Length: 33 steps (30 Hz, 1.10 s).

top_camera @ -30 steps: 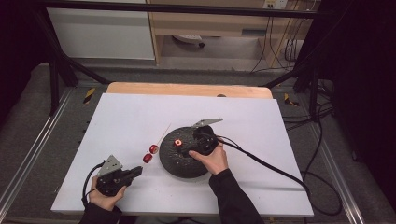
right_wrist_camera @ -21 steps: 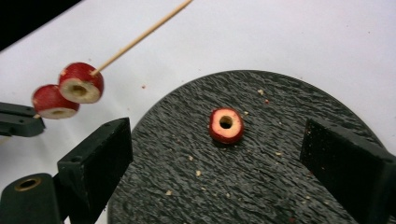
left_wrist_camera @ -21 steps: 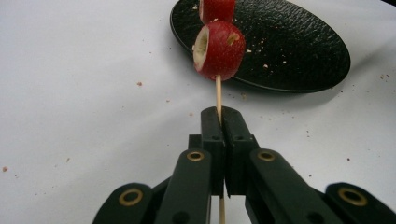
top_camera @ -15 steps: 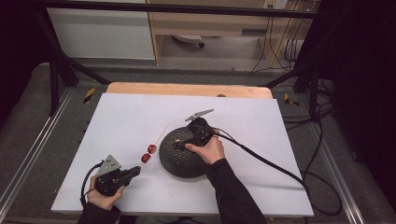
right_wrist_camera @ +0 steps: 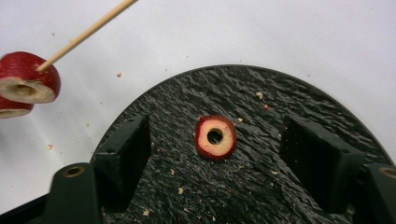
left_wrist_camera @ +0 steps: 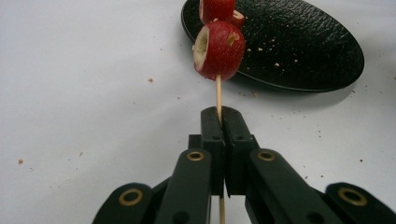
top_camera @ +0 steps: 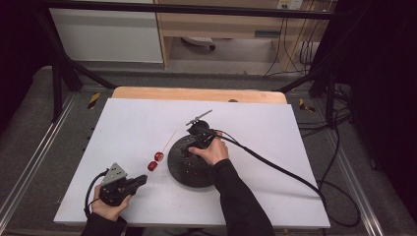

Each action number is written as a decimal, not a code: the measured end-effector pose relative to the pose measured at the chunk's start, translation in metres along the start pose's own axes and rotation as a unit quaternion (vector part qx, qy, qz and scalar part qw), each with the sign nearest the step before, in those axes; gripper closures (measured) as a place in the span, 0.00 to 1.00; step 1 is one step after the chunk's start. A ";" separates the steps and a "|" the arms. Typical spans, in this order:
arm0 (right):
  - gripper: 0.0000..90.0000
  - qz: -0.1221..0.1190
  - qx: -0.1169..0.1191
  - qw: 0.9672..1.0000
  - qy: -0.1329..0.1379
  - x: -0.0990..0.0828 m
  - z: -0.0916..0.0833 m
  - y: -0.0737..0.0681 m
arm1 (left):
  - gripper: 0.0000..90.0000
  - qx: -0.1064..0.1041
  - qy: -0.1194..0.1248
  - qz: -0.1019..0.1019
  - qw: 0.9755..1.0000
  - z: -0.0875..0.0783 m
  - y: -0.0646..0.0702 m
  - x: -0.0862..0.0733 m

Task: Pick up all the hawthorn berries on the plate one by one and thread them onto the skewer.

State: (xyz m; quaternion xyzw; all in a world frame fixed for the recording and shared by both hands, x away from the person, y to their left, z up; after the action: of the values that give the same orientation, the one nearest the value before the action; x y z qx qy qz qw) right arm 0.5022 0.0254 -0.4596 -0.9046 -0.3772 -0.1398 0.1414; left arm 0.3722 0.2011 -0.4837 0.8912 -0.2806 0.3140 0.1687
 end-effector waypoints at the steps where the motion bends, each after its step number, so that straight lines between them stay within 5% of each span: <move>1: 0.31 -0.005 0.000 1.000 -0.007 0.000 0.002 0.001 | 0.98 0.000 -0.001 0.001 1.000 0.000 0.000 0.000; 11: 0.46 0.011 0.020 0.999 -0.045 0.002 0.017 0.003 | 0.98 0.001 -0.002 0.002 1.000 0.001 0.001 0.000; 33: 0.67 0.030 0.046 0.996 -0.069 0.000 0.033 0.009 | 0.98 -0.001 -0.003 0.005 1.000 0.001 0.002 0.000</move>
State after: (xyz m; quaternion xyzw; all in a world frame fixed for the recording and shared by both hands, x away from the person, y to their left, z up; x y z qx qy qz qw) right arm 0.5134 0.0317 -0.4909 -0.9156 -0.3645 -0.0551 0.1607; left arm 0.3713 0.1992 -0.4844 0.8904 -0.2860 0.3123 0.1669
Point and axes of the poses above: each handheld gripper's, and its own axes: z roughly forward along the jaws, x roughly out of its top, y roughly to its right, the point moved 9 cm from there along z, roughly forward along the jaws, and after that the axes turned 15 degrees about -y, right-handed, at the moved point
